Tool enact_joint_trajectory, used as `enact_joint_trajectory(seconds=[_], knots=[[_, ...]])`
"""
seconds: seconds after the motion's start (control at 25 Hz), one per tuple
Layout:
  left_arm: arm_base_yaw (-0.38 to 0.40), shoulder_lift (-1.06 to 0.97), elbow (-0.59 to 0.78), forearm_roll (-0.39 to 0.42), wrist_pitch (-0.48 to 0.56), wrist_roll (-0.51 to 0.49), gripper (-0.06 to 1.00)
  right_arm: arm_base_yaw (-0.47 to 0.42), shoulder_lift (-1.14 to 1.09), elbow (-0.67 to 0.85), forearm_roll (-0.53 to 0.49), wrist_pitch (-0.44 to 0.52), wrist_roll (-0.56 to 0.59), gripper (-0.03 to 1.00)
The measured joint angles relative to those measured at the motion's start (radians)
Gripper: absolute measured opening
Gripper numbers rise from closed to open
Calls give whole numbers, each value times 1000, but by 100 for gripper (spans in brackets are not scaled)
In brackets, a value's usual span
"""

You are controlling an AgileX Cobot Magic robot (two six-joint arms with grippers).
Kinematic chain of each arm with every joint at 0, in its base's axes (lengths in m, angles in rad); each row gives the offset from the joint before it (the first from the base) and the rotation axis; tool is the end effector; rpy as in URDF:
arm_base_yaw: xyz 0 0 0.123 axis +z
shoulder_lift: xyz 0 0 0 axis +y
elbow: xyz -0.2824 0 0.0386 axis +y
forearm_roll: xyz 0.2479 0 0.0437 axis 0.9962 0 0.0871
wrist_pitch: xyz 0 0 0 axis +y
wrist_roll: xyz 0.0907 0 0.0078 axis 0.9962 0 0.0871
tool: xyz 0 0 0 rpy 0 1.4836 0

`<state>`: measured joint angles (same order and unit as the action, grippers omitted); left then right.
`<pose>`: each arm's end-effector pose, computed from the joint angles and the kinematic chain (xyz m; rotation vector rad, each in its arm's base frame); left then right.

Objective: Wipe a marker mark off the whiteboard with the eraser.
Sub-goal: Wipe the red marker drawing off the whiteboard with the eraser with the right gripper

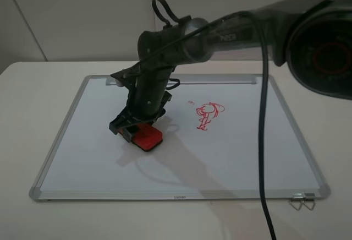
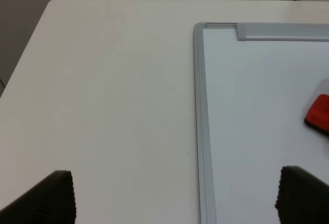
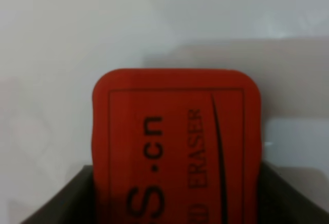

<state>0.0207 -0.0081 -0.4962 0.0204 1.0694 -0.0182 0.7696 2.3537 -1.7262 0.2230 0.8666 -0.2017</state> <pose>-0.0060 0.0015 0.2754 -0.0409 2.0482 0.0260 0.3258 0.3370 0.0974 -1.2312 2.7551 0.3332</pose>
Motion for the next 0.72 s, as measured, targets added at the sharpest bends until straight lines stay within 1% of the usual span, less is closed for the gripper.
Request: enact_joint_trajectory(seconds=[0.2, 0.28, 0.36, 0.48, 0.72], knots=[[0, 0, 0, 0, 0, 0, 78, -23, -39, 18, -157, 59, 278, 49], [0, 0, 0, 0, 0, 0, 78, -48, -51, 19, -208, 64, 363, 49], [0, 0, 0, 0, 0, 0, 78, -78, -58, 19, -251, 50, 427, 49], [0, 0, 0, 0, 0, 0, 78, -121, -61, 19, -297, 6, 472, 49], [0, 0, 0, 0, 0, 0, 78, -221, -61, 20, -374, -63, 482, 49]])
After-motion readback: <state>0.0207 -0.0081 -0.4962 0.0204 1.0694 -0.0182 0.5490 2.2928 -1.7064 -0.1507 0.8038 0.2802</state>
